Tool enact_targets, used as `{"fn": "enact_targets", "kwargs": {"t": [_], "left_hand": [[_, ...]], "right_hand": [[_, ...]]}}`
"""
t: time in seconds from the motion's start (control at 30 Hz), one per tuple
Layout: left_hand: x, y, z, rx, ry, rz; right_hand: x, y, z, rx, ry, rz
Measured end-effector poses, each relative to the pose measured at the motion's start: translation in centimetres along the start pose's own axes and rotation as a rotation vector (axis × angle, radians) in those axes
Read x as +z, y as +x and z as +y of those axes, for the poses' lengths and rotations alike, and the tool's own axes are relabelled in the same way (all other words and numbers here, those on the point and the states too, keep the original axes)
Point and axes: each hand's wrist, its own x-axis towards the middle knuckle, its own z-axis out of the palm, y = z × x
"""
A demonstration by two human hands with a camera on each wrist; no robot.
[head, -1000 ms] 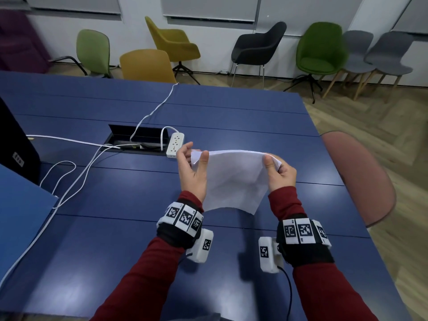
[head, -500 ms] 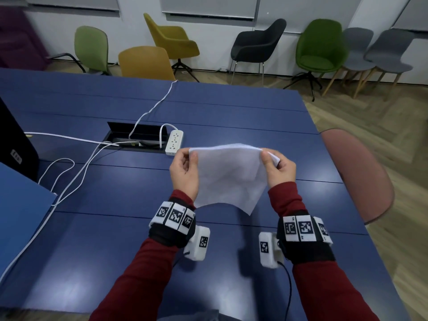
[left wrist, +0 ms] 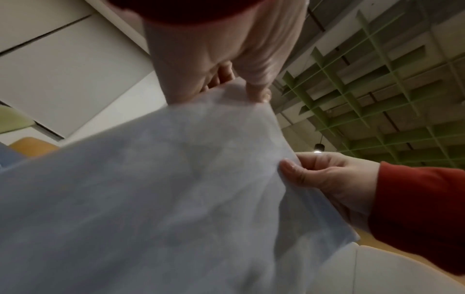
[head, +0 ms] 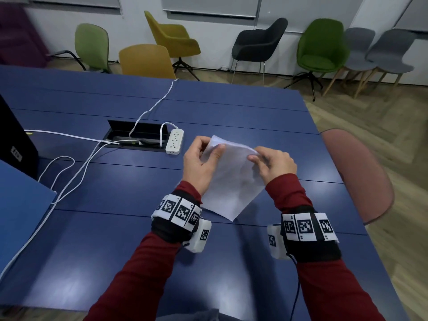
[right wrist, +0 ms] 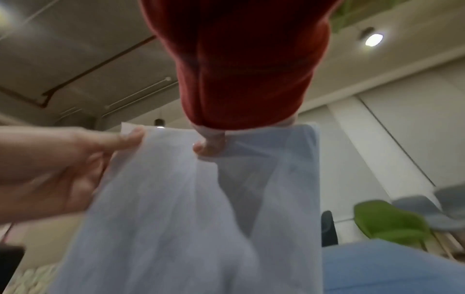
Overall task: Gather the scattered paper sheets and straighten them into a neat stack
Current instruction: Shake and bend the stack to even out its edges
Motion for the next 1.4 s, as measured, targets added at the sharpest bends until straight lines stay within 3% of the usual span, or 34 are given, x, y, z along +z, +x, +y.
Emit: {"fn": "enact_targets", "kwargs": {"t": [0.17,0.23,0.33,0.4,0.5,0.63,0.8,1.03,1.23,1.4], "left_hand": [[-5.1,0.6,-4.3,-0.178,0.438,-0.186],[-7.8,0.1,-5.8,-0.277,0.437,-0.172],[-10.0,-0.7,-6.5,-0.382,0.314,-0.037],[-10.6,-1.0,-6.8,-0.476,0.088,0.063],[-10.4,-1.0,-7.1,-0.577,-0.24,0.034],[-9.0,-0.5,-6.7,-0.539,-0.244,0.004],[-8.1,-2.5,-9.4,-0.629,-0.015,-0.078],[-8.0,-3.4,-10.7,-0.7,0.039,-0.075],[-7.4,-3.2,-10.8,-0.768,0.033,0.02],[-7.5,-3.3,-10.6,-0.769,0.052,-0.09]], "right_hand": [[0.2,0.4,4.0,0.06,0.435,0.197],[0.1,0.2,5.4,0.052,0.528,0.217],[0.6,-0.9,5.2,0.077,0.76,0.163],[1.5,-1.4,4.8,0.116,0.867,0.163],[2.9,-1.4,5.0,0.14,0.992,0.158],[4.1,-1.3,5.2,0.199,1.018,0.074],[6.6,-2.6,6.6,0.295,0.967,-0.023],[6.7,-3.0,7.2,0.284,0.965,0.001],[7.1,-2.5,7.5,0.268,0.888,0.039],[7.4,-2.7,8.1,0.266,0.766,0.062]]}}
